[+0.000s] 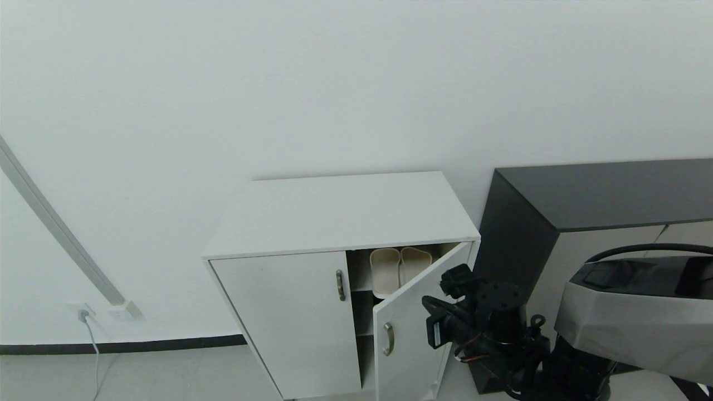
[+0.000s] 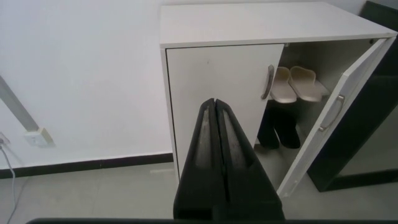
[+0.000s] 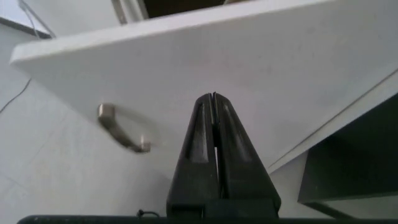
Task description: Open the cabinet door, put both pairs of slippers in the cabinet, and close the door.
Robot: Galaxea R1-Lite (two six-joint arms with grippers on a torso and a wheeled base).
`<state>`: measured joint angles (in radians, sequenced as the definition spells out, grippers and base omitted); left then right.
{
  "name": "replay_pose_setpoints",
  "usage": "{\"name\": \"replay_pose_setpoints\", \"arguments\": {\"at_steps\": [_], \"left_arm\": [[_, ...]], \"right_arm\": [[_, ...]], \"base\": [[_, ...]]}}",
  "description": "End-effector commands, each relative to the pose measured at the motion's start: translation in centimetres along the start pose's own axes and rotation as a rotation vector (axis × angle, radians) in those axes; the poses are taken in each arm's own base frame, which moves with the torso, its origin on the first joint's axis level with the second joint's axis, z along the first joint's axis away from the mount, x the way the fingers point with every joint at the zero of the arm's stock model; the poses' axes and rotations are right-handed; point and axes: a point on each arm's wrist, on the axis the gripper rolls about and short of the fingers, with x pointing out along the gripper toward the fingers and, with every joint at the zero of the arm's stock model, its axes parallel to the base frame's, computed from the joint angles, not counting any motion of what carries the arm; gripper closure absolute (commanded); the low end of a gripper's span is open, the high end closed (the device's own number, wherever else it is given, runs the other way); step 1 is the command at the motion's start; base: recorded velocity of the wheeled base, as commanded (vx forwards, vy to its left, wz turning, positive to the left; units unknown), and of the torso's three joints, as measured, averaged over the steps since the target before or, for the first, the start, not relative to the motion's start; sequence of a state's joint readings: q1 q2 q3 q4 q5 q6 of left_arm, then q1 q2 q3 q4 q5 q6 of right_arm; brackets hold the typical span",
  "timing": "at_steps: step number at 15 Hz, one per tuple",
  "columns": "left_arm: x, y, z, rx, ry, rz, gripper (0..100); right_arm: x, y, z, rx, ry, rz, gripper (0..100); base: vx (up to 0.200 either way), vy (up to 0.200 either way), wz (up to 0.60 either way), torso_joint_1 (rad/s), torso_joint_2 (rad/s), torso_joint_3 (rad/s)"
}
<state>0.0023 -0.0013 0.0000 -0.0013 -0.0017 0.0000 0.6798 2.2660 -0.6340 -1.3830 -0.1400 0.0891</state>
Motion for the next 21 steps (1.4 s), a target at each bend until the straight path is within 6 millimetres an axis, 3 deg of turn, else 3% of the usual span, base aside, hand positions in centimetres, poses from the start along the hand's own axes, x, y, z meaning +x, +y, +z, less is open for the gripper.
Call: {"name": "replay_pose_setpoints", "arguments": {"at_steps": [1,16,21], "left_arm": [[0.0,0.0,0.0,0.0,0.001,0.001,100],[0.0,0.0,0.0,0.0,0.001,-0.001,100],[0.0,0.0,0.0,0.0,0.001,-0.001,100]], "right_arm": [[1.4,-0.3,-0.2,0.003,0.0,-0.015,100],[6.6,-3.4,0.8,0.004,-0.043,-0.083,100],[7.5,-4.9,1.1,0.012,-0.042,-0.096,100]], "base": [[0.0,0.0,0.0,0.0,0.0,0.0],[0.0,0.0,0.0,0.0,0.0,0.0],[0.0,0.0,0.0,0.0,0.0,0.0]]}}
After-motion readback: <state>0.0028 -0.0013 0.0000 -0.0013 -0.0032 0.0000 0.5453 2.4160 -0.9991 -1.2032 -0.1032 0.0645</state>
